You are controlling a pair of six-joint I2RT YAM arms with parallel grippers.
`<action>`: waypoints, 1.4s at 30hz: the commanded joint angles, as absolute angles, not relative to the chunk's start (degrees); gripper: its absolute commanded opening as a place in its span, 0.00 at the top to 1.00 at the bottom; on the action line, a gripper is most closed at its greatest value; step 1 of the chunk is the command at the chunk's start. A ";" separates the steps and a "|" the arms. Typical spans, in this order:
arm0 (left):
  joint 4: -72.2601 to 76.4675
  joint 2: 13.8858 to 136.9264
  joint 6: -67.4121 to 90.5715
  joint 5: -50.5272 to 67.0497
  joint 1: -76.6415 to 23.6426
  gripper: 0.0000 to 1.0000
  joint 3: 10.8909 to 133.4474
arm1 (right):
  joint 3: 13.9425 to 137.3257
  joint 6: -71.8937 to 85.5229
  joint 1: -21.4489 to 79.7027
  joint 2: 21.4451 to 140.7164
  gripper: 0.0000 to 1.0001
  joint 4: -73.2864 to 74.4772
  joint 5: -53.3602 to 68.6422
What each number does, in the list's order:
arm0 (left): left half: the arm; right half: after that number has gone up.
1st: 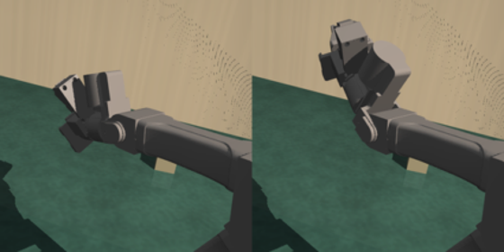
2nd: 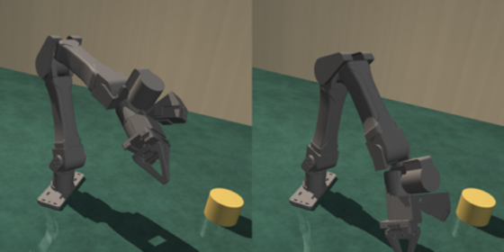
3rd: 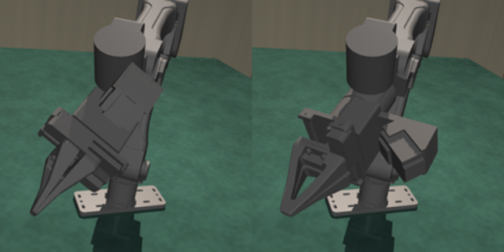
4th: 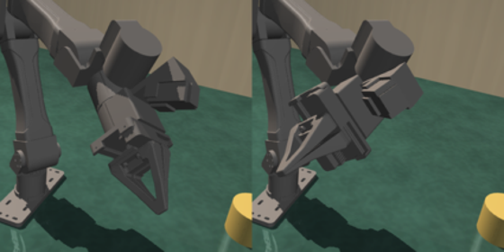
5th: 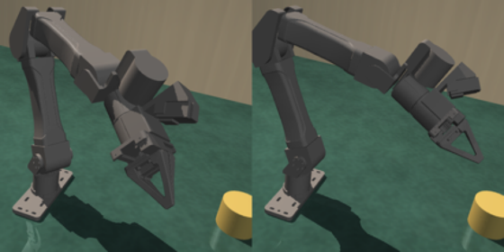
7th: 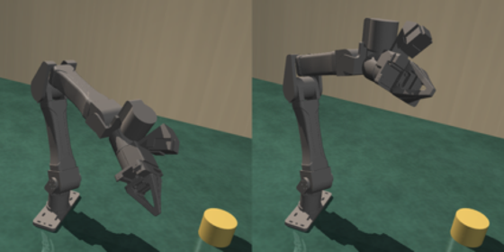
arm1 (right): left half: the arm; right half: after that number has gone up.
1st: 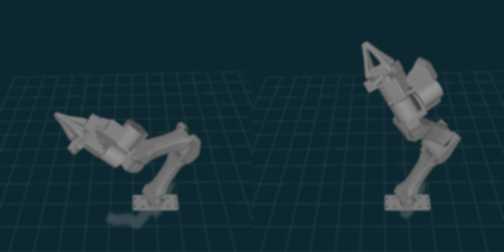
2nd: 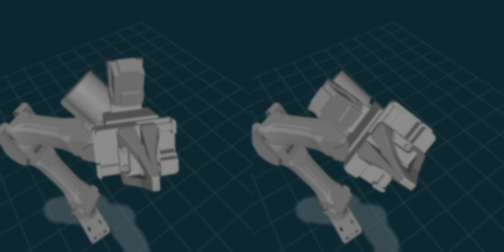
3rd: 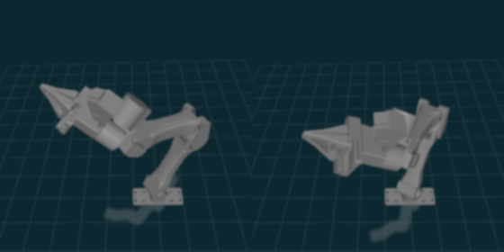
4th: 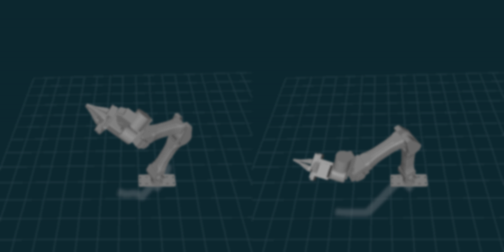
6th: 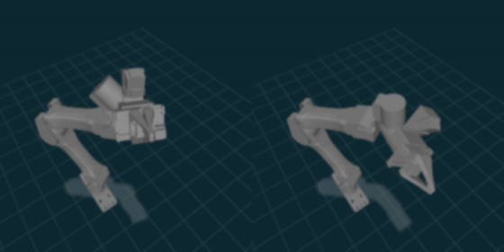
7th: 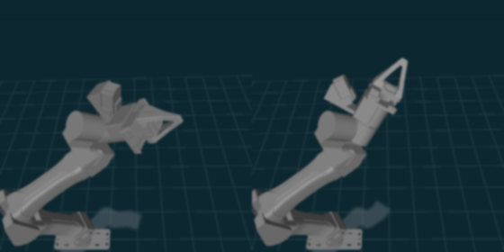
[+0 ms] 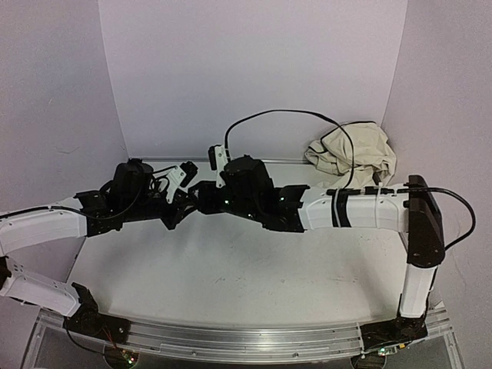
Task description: Paint the nails
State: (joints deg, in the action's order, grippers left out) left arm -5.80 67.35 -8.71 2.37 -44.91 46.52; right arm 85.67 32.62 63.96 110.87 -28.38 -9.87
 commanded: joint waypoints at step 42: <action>0.88 78.54 -3.20 58.36 -45.48 1.00 56.66 | 67.46 19.67 49.94 94.22 0.50 -46.47 54.66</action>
State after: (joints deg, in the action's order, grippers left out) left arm -1.87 78.91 -3.31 54.43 -45.04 53.28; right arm 63.70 18.04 49.91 93.38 -40.60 47.62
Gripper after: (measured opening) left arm 0.221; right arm 0.510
